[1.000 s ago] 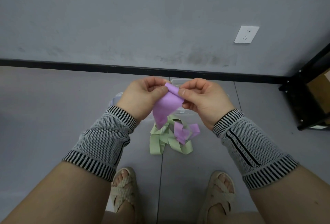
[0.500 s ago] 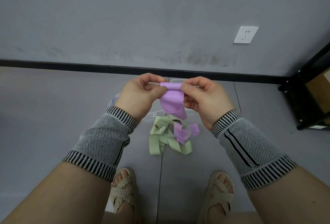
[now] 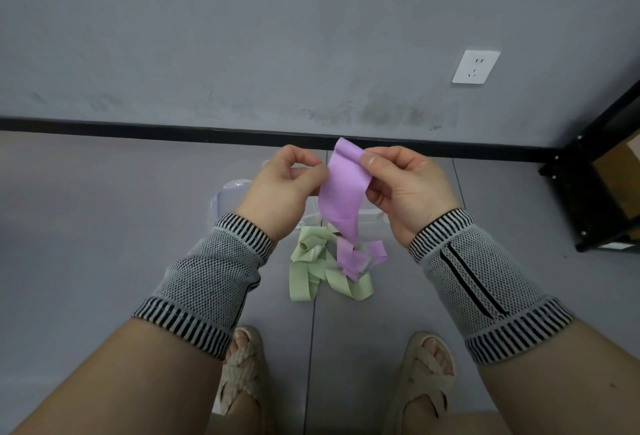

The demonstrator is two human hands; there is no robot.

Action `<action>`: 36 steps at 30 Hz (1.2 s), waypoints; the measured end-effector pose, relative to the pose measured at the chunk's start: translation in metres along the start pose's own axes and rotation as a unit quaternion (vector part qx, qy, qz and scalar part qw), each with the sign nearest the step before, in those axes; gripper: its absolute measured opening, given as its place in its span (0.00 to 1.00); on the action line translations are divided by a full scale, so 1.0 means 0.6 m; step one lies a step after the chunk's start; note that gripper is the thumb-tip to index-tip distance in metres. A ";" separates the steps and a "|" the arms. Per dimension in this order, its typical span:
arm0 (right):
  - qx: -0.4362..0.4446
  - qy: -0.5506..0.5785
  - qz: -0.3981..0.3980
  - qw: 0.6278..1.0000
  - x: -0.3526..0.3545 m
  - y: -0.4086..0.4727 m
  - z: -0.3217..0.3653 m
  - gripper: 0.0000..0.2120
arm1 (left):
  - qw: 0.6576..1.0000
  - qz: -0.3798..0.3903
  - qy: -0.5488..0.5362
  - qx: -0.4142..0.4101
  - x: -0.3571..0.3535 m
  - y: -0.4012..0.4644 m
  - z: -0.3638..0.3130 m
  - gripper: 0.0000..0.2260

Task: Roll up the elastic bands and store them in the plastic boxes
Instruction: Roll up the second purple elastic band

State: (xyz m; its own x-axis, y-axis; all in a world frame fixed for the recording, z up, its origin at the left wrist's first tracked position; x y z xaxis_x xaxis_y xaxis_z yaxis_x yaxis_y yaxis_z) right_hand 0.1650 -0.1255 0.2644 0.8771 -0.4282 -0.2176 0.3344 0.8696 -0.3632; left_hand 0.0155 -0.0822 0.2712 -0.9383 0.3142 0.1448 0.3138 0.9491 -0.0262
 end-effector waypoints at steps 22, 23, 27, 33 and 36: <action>0.034 0.028 0.019 0.999 -0.007 -0.007 -0.002 0.10 | 0.989 0.119 -0.086 -0.031 -0.005 -0.004 -0.010 0.31; 0.042 0.014 0.027 0.999 -0.009 -0.007 -0.001 0.10 | 0.990 0.112 -0.085 -0.026 -0.005 -0.004 -0.010 0.30; 0.093 -0.089 0.019 0.992 -0.009 -0.011 0.001 0.11 | 0.998 0.046 -0.010 -0.039 0.000 -0.002 -0.013 0.12; 0.126 -0.140 0.018 0.982 -0.017 -0.018 0.005 0.13 | 0.998 0.026 0.006 -0.056 0.007 0.001 -0.009 0.06; 0.092 -0.111 0.016 0.989 -0.013 -0.013 0.001 0.14 | 0.998 0.025 -0.002 -0.065 0.008 -0.001 -0.013 0.07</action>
State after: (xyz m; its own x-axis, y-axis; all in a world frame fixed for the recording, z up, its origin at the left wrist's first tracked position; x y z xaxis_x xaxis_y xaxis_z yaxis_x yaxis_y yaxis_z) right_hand 0.1559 -0.1289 0.2696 0.9352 -0.3539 -0.0150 0.3453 0.9204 -0.1833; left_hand 0.0120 -0.0817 0.2796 -0.9213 0.3621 0.1419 0.3767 0.9215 0.0943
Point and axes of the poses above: each hand's wrist, its own y-axis towards the middle knuckle, its own x-axis out of the back of the hand, z = x × y, the point moved 4 cm from there along y, towards the middle knuckle, and after that the axes turned 8 degrees about -x, right-handed, at the moved point
